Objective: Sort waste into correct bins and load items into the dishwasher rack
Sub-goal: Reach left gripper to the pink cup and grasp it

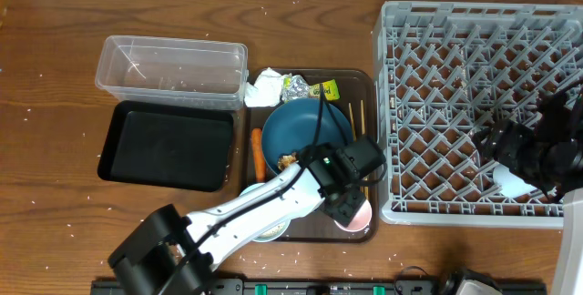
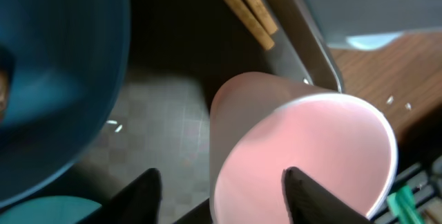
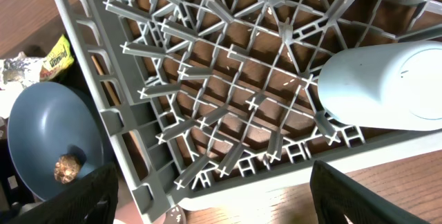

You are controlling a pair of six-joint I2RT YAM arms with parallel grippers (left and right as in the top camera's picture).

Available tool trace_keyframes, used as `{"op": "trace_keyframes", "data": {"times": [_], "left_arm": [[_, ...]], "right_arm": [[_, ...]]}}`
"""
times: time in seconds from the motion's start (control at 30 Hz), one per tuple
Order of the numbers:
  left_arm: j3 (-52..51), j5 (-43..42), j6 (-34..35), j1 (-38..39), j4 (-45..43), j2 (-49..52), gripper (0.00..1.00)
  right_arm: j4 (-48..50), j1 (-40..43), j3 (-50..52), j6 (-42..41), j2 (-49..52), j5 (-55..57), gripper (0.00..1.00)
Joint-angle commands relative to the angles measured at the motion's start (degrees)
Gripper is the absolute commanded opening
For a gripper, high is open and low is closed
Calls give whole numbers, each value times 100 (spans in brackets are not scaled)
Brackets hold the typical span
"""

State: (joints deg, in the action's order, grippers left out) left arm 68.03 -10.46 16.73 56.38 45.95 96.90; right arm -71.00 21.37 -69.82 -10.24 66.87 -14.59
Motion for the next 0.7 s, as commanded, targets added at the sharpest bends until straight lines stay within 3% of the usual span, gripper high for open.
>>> {"op": "trace_keyframes", "data": {"times": [0.0,0.13,0.23,0.47,0.67], "left_arm": [[-33,72,-55,7,-28,177,44],[-33,72,-59,7,-81,234,29],[-15,68,-55,-2,-57,221,6],[629,66,-11,-463,785,-310,6],[1290,-717,-20,-1838,1167,-1329,6]], "right_arm": [[-15,33,-98,-39,-22,-44,80],[-13,33,-98,-37,-22,-22,80],[-15,33,-98,-37,-22,-24,80],[-63,33,-98,-37,-22,-26,80],[-107,31,-98,490,-24,-612,80]]}}
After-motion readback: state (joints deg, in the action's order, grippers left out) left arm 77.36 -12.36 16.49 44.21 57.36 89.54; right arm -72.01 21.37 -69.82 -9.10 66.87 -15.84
